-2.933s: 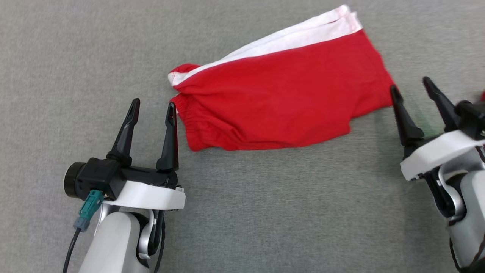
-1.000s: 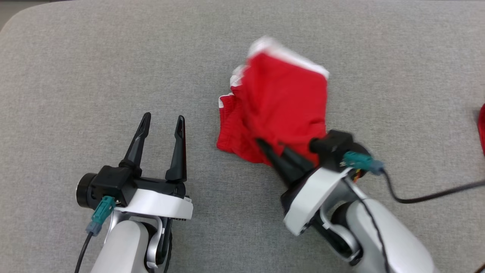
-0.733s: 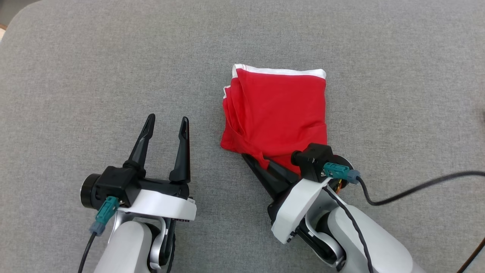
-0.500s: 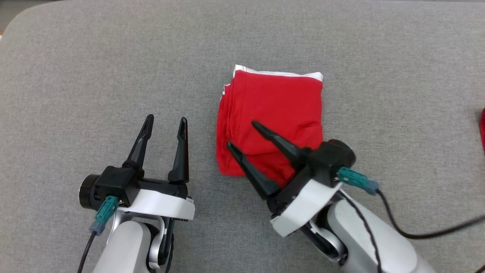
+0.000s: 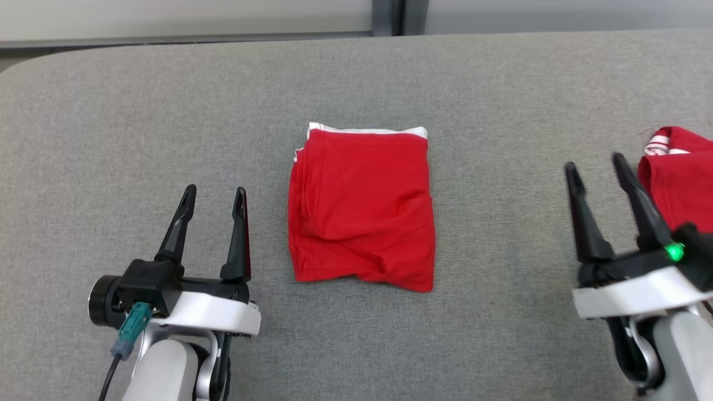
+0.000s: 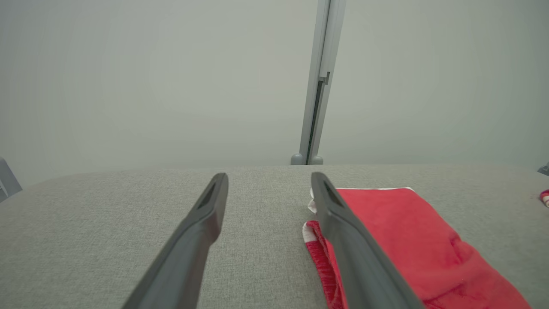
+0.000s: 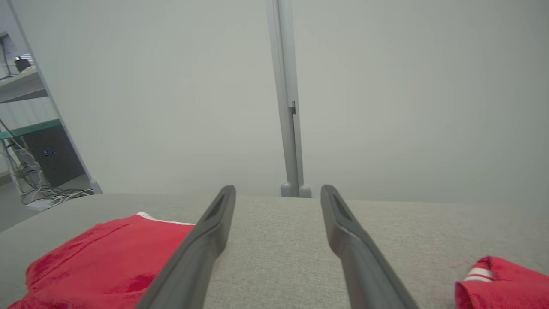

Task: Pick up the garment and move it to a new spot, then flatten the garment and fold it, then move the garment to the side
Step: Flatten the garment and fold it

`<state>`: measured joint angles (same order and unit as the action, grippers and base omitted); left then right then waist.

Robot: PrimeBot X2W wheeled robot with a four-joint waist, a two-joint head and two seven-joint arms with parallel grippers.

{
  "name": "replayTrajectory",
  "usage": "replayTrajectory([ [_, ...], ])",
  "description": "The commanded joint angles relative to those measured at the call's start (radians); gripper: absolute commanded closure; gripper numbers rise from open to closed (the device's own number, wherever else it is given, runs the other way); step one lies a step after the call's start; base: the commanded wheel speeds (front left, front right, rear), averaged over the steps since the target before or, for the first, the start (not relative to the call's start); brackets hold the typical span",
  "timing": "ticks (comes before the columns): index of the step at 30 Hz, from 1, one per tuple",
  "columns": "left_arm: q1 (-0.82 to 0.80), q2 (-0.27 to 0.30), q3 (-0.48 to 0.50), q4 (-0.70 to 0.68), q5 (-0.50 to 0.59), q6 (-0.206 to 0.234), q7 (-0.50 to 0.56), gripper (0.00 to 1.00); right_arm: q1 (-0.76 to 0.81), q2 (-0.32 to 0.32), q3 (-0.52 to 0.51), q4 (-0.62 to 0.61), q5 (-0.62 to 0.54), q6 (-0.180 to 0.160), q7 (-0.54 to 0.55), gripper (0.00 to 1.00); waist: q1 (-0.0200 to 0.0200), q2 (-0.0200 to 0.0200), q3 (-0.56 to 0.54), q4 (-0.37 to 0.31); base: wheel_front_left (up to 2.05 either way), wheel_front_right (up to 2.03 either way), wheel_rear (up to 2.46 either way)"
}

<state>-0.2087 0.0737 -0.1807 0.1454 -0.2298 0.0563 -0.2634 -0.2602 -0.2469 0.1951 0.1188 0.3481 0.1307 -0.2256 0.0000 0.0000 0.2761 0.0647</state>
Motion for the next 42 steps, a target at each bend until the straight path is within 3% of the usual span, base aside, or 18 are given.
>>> replayTrajectory([
  [1, 0.016, 0.007, 0.008, 0.003, 0.005, -0.002, -0.001, 0.0, 0.033, 0.002, -0.027, -0.012, -0.009, 0.0, 0.006, 0.0, 0.0, 0.0, -0.023, -0.016, 0.0, 0.0, 0.0],
  [21, 0.231, 0.046, 0.01, 0.048, -0.015, -0.009, 0.01, 0.0, 0.394, 0.087, -0.174, -0.176, -0.08, 0.0, 0.166, 0.0, 0.0, 0.0, -0.287, -0.019, 0.0, 0.0, 0.0],
  [42, 0.251, 0.059, -0.002, 0.028, -0.021, 0.023, 0.021, 0.0, 0.44, 0.103, -0.207, -0.229, -0.077, 0.0, 0.223, 0.0, 0.0, 0.0, -0.32, -0.015, 0.0, 0.0, 0.0],
])
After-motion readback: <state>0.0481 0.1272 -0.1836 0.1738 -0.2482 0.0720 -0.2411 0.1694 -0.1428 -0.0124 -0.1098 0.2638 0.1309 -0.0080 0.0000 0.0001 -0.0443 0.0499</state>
